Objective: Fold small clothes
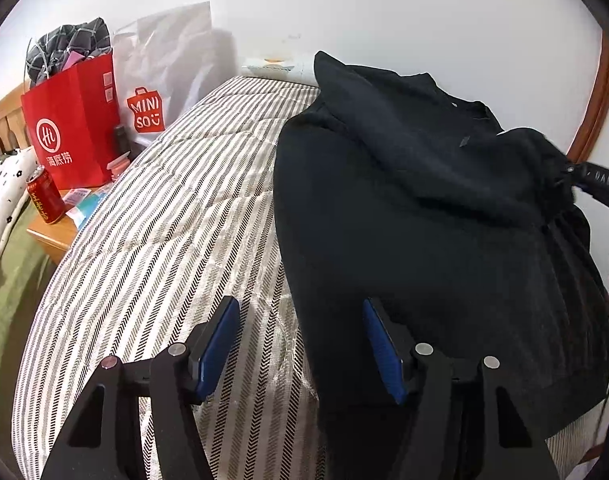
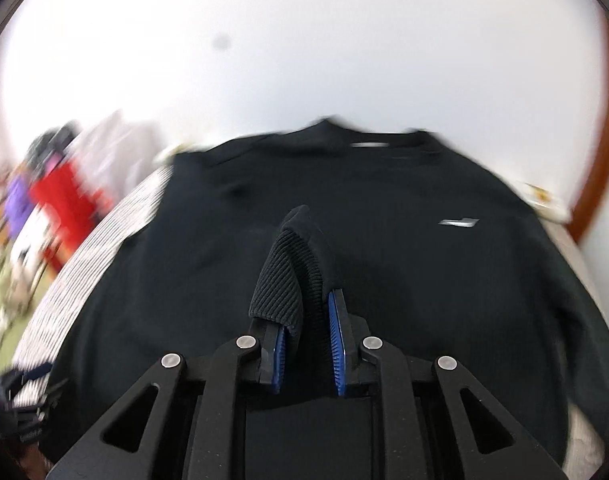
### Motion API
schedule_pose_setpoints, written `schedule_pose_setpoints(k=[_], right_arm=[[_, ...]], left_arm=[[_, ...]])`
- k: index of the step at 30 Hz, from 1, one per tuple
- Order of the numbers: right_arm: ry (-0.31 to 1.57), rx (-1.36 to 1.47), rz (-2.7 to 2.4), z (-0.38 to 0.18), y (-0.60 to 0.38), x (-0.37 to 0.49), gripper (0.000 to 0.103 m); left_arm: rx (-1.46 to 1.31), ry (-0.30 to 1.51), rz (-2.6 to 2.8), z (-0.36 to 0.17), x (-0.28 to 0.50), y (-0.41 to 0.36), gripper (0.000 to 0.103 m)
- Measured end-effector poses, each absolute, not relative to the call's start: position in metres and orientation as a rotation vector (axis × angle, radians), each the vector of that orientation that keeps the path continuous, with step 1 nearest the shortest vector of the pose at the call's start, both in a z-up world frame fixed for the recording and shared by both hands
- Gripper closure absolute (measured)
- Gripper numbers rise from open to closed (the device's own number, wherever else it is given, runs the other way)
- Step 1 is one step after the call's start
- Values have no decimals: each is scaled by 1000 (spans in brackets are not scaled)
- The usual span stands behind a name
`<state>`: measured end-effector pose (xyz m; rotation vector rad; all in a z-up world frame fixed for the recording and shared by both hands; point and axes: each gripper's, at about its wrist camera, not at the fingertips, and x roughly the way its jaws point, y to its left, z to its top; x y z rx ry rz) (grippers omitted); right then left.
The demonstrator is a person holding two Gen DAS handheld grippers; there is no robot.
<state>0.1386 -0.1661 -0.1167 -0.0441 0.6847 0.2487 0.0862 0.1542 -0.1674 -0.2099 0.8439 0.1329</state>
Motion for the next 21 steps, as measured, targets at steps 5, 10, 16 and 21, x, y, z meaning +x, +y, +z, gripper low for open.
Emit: schedule_pose_setpoints(k=[5,10,16,21], right_arm=[[713,39,82,-119,-239,172,93],[796,50,4,-145,-268,178,91],[788,28,-85,-142,-278,149,42],[839,-45,-124,-157,-295,113,39]], left_arm=[[-181,850,132,-167,88,150,42],[-168,857,124,-167,88,148,42],[-149,859,102,-167,82,148,43],[-152,850,86,-167,73,149,48]])
